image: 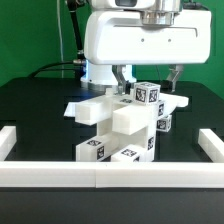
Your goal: Assemble chair
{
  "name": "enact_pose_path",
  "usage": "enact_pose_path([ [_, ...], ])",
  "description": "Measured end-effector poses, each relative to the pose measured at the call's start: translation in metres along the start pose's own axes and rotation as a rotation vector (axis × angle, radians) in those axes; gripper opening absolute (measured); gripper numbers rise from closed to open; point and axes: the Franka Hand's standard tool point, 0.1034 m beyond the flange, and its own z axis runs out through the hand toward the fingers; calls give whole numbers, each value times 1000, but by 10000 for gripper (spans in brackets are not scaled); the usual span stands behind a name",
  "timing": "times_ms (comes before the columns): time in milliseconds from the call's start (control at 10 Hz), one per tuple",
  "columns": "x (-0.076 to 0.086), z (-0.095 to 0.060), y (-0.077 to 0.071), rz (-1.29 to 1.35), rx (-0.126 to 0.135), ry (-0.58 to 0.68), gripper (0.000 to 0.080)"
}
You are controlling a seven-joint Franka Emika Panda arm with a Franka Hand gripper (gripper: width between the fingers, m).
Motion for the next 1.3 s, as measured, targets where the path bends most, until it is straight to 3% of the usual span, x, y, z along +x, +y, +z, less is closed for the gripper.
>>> enact_pose_path([
  [200, 0, 0, 1, -35, -1, -1, 620],
  [400, 0, 0, 1, -34, -1, -1, 349],
  [500, 0, 0, 1, -29, -1, -1, 349],
  [600, 0, 0, 1, -6, -1, -1, 285],
  [1300, 0, 0, 0, 434, 1, 0, 287],
])
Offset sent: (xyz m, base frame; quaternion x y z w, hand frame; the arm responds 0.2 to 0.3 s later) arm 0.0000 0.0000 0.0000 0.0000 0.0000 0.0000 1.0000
